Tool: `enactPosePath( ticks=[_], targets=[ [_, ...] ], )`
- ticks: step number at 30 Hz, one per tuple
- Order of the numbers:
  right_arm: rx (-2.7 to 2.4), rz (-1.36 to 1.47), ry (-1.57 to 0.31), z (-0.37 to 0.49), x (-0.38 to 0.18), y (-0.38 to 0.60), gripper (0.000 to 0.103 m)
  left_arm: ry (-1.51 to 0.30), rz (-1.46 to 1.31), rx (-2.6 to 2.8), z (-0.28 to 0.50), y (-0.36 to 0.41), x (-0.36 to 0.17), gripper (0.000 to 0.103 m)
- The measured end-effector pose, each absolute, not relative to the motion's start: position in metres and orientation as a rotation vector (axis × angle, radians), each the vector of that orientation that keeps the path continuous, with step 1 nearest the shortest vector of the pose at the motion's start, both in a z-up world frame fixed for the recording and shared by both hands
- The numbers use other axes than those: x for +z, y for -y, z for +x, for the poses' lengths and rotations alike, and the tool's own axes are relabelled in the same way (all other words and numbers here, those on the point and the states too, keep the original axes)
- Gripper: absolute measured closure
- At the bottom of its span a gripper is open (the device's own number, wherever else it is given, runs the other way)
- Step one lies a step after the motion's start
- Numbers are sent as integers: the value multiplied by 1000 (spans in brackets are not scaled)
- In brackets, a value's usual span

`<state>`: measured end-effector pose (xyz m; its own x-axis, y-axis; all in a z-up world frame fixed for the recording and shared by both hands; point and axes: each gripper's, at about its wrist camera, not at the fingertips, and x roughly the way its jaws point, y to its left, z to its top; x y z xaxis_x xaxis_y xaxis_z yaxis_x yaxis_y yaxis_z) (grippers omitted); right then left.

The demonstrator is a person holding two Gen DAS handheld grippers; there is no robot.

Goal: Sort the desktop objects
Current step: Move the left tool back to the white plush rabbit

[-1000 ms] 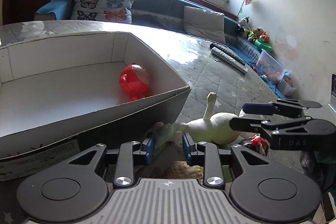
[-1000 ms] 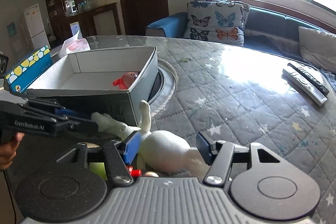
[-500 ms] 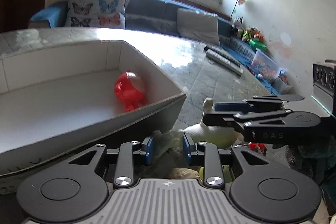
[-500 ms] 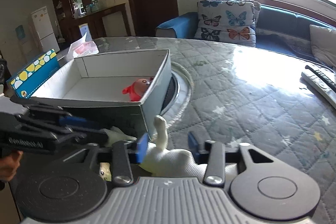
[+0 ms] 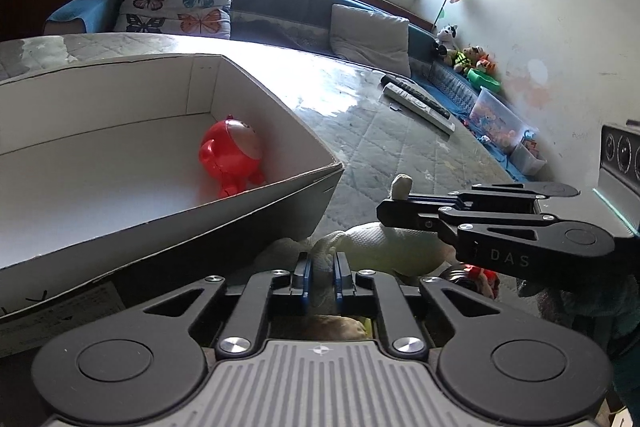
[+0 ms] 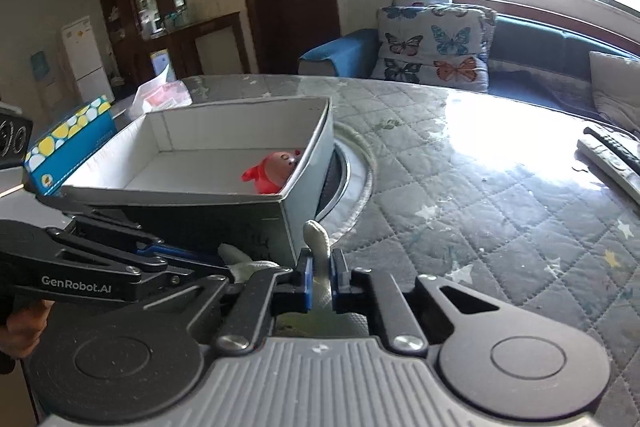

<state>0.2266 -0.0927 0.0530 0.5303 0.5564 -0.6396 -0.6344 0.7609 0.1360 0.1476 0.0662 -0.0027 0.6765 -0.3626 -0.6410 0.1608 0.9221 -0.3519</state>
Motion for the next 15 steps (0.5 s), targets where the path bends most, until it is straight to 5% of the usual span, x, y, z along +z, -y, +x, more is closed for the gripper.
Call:
enactPosePath(
  ticks=[8,15],
  targets=[
    [679,-92,-723,223,55,111,74,-767,-275,-283,145,-72,0,93],
    [567,-75,-728,220,48,149,39,-778,-252,-284,144,-69,-1,88]
  ],
)
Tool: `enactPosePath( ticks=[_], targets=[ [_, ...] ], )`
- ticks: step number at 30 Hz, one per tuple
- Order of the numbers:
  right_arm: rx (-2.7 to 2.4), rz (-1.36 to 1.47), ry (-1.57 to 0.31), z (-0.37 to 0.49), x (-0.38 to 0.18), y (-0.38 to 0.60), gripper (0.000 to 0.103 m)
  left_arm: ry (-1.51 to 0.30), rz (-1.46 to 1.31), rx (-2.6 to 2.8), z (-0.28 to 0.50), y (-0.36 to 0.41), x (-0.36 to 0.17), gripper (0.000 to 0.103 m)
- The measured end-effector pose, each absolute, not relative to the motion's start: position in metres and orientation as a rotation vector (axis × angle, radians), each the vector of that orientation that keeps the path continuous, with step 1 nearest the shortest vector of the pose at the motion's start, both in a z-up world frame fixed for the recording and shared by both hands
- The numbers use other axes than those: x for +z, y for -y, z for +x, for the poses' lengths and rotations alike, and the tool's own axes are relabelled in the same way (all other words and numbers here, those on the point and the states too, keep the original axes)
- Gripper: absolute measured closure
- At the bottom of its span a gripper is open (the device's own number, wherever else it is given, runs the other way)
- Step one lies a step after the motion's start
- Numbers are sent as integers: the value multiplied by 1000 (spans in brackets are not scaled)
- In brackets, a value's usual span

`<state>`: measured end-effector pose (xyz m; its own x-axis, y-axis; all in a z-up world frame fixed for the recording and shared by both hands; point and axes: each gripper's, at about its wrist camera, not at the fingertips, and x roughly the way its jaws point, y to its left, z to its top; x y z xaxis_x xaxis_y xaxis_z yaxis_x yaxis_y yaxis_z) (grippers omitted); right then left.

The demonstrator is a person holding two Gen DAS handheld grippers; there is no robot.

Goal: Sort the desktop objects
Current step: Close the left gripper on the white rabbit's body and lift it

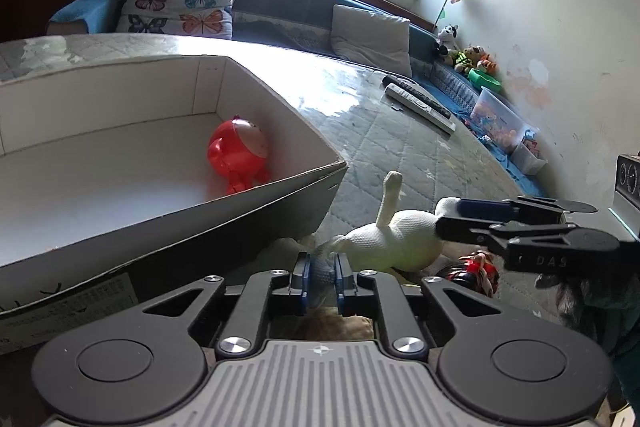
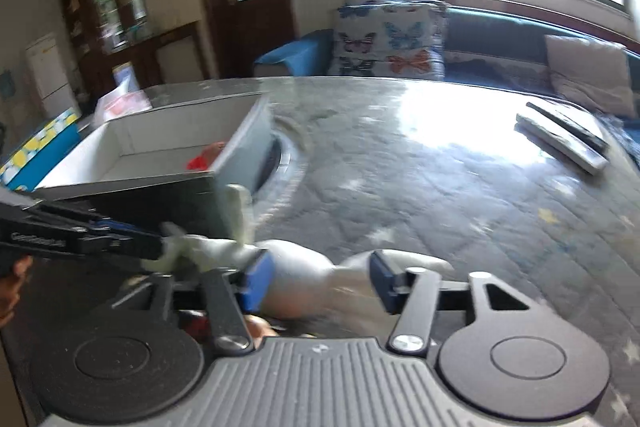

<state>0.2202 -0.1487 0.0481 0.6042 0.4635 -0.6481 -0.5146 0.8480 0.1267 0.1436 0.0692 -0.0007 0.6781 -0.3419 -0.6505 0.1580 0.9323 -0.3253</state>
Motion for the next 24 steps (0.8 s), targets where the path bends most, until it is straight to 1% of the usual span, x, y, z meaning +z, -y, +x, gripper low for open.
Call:
enactPosePath(
  ticks=[4,6,9,11,13,14,16,17,18,19,22,24],
  targets=[
    [506,2,-740,231,43,171,30,-778,-225,-276,145,-66,-2,85],
    [496,53,-766,241,36,180,27,-790,-219,-271,146,-66,-4,81],
    [509,105,-799,250,25,185,27,-808,-226,-277,148,-67,-8,80],
    [524,131,-806,254,20,184,29,-824,-239,-280,151,-67,-11,80],
    [542,159,-810,257,16,182,40,-831,-248,-288,153,-68,-12,80],
    [563,184,-815,259,15,182,42,-833,-253,-294,154,-68,-13,83],
    [597,217,-821,260,12,180,55,-835,-262,-306,156,-68,-14,83],
    [611,223,-823,261,12,178,56,-835,-266,-313,156,-68,-15,83],
    [621,228,-823,261,11,177,61,-835,-269,-318,157,-68,-16,83],
    [627,233,-820,260,11,176,71,-833,-268,-317,157,-68,-16,83],
    [637,238,-803,259,14,174,83,-826,-269,-318,155,-70,-16,87],
    [639,228,-794,256,16,174,86,-822,-270,-318,154,-71,-15,89]
  ],
)
